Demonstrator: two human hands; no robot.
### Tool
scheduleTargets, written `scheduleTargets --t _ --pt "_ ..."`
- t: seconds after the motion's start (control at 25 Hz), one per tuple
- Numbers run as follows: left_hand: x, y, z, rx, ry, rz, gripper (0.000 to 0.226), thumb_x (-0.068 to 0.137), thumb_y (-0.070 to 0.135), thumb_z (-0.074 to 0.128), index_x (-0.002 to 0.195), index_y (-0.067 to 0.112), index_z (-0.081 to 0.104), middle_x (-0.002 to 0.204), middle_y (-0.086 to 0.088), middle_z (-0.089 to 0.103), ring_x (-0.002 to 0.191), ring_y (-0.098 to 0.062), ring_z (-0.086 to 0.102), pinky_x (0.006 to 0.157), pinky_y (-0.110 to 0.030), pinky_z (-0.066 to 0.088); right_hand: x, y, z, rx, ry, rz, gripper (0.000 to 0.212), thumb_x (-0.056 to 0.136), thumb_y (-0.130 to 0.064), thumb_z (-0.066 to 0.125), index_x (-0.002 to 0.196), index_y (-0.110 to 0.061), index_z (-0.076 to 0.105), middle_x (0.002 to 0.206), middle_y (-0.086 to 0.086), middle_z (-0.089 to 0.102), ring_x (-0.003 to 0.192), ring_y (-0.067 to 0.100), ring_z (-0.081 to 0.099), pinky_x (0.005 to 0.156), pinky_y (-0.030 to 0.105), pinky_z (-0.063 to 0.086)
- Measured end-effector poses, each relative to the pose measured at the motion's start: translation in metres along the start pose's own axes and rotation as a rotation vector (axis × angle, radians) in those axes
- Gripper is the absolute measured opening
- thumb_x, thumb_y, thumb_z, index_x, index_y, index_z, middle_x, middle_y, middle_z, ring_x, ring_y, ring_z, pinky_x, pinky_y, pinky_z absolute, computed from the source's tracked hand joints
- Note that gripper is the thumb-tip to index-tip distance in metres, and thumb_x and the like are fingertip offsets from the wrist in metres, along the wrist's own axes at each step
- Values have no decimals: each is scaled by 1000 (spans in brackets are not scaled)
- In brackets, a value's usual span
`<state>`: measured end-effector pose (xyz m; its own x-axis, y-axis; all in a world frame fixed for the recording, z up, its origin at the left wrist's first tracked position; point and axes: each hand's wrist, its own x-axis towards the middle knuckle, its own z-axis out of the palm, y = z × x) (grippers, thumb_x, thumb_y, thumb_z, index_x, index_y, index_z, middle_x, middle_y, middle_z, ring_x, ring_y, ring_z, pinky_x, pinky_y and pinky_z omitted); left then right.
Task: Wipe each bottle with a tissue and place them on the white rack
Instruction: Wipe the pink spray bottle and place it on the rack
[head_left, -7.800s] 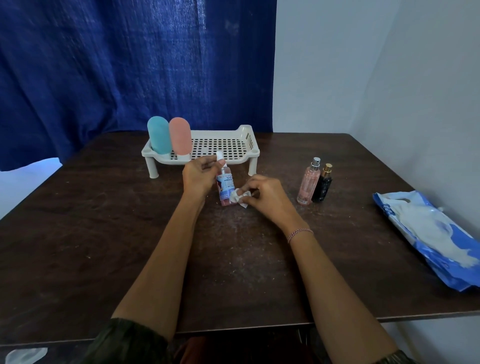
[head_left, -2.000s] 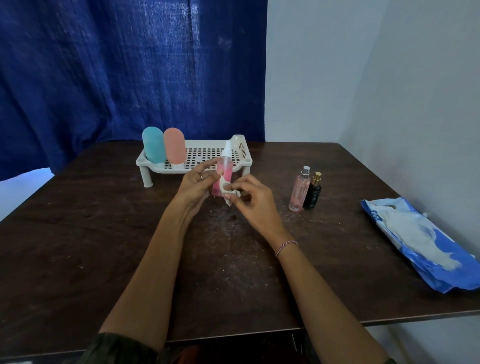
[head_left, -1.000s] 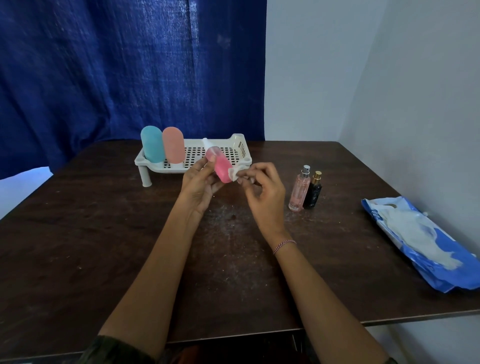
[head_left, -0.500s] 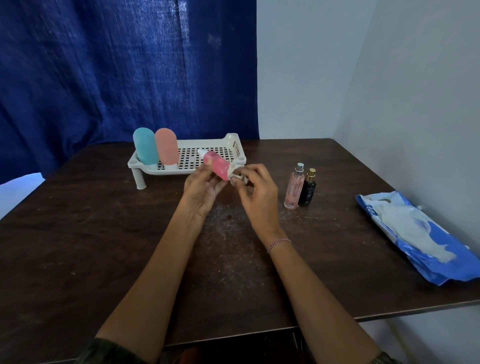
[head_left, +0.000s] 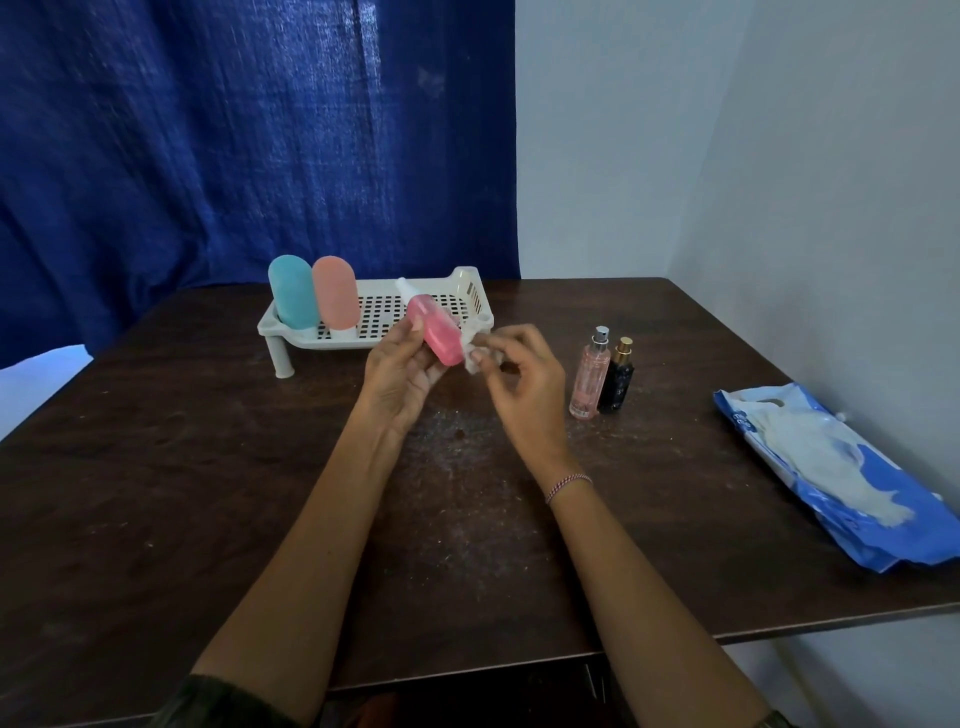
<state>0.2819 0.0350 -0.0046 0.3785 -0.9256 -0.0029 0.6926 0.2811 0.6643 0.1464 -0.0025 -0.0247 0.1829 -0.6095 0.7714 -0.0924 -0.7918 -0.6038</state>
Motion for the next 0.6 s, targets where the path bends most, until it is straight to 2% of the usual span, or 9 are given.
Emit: scheduleTargets --t 0.12,0.32,0.44,0.52,0.6 --pt "2 2 -5 67 -86 -2 44 95 8 45 139 8 41 129 -19 57 114 -25 61 85 -38 57 -2 -1 3 22 -99 -18 16 86 -6 64 101 -4 68 101 5 57 105 12 55 78 23 55" --pt "-1 2 -5 200 -229 -64 44 94 8 43 137 13 44 128 -13 60 115 -23 60 86 -38 56 -1 4 1 -3 -106 -1 17 85 -5 64 102 -5 68 100 3 56 104 6 52 78 29 56" --pt "-2 0 -4 260 -297 -107 51 86 10 49 137 14 45 130 -11 59 117 -21 59 91 -40 54 0 4 1 -21 -108 -10 18 86 -5 63 103 -5 68 99 3 54 103 7 53 82 31 55" --pt "-1 -1 -6 304 -339 -131 51 88 8 48 139 13 43 134 -11 56 119 -22 57 92 -40 53 1 4 1 -27 -103 1 18 87 -6 62 104 -6 67 102 -1 51 104 9 53 84 31 54" --pt "1 -4 -7 359 -358 -150 50 92 3 44 142 10 39 138 -12 52 122 -23 55 96 -40 51 2 3 0 -55 -68 -1 18 89 -9 60 106 -8 66 103 -3 48 101 8 51 82 25 52"
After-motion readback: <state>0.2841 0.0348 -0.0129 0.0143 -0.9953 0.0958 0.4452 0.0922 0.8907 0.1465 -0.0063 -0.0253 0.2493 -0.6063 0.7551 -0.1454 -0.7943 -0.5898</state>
